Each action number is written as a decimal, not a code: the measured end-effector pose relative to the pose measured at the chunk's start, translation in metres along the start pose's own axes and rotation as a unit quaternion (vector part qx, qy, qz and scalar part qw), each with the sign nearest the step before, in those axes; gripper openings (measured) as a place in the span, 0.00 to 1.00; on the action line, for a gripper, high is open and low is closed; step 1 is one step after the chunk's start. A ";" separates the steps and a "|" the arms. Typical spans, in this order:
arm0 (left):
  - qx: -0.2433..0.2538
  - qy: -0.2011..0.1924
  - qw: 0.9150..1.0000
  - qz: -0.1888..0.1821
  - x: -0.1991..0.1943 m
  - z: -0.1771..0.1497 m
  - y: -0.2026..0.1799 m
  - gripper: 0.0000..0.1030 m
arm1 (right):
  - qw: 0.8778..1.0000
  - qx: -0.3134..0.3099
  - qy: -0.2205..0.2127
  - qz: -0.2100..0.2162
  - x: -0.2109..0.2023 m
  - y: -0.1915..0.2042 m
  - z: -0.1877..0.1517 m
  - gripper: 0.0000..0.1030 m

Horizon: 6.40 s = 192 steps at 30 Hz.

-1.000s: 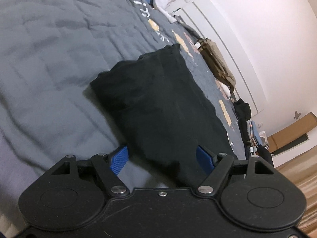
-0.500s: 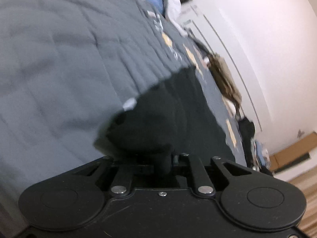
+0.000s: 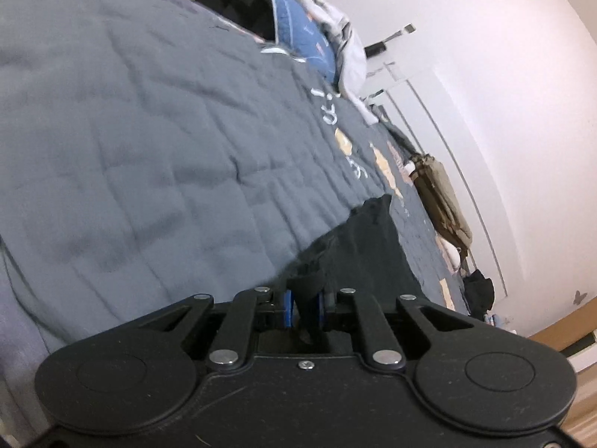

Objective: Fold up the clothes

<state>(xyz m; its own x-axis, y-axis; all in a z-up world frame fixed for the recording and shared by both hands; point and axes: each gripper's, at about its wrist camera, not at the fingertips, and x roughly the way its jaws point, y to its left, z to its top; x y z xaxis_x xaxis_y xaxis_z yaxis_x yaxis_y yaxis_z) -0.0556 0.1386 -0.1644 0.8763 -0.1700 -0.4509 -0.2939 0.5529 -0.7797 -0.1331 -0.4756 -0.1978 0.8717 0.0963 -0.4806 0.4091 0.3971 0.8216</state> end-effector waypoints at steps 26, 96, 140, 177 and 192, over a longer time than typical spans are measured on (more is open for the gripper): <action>0.059 0.047 0.997 0.001 -0.027 -0.020 -0.012 0.48 | 0.989 -0.116 -0.091 -0.021 -0.053 0.050 0.005 0.27; 0.584 0.157 0.788 -0.113 0.045 -0.221 -0.165 0.51 | 0.968 -0.139 0.190 0.091 0.044 0.093 -0.062 0.53; 0.533 0.086 0.838 -0.076 -0.001 -0.149 -0.153 0.86 | 0.951 -0.211 0.199 0.111 0.078 0.127 -0.120 0.46; 0.830 0.008 0.556 -0.045 0.019 -0.262 -0.152 0.57 | 0.987 -0.147 0.035 0.061 0.014 0.083 -0.033 0.06; 0.845 -0.048 0.531 -0.042 0.023 -0.300 -0.171 0.66 | 0.980 -0.190 -0.020 0.060 -0.022 0.066 0.003 0.06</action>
<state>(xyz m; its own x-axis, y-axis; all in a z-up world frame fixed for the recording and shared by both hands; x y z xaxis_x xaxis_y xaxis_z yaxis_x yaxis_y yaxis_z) -0.0997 -0.2049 -0.1721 0.8987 -0.2543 -0.3573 0.4385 0.5028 0.7450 -0.1242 -0.4538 -0.1326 0.9205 0.1305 -0.3683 0.1791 0.6969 0.6945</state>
